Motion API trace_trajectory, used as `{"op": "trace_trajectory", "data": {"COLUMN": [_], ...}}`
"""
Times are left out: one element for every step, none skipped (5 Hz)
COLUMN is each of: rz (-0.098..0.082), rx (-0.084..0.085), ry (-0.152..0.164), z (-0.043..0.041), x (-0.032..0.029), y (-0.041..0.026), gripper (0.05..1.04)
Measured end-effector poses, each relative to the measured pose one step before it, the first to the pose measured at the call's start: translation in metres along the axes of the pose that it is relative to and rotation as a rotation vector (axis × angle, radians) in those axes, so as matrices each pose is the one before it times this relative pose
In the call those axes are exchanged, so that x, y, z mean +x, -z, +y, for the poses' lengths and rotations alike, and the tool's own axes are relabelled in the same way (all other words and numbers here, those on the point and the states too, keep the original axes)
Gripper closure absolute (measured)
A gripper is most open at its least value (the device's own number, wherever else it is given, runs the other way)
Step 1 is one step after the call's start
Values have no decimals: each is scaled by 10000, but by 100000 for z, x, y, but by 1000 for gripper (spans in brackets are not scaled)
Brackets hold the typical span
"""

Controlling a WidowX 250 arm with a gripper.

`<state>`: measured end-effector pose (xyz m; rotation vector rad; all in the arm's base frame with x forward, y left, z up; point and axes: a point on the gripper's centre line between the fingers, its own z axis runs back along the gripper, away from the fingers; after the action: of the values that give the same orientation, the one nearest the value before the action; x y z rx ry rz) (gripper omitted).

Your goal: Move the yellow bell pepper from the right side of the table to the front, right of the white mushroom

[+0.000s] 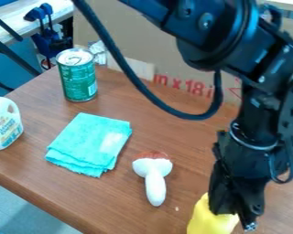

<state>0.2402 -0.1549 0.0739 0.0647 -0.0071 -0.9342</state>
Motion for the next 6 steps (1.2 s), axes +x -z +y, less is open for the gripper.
{"op": "trace_trajectory", "data": {"rz": [-370,-522,-237,-566,-310,-220], "rx": [208,-143,-12,189,-93,446], "ry": [134,-565,-399,-181,-264,-1215], "z": [275,249,50,169,-294,-194], "x": [446,-635,-914,-319,-854,-1461], "y": [21,-10,-789,-2768,-3565,-4240], "gripper": [944,733,444,145,76,80]}}
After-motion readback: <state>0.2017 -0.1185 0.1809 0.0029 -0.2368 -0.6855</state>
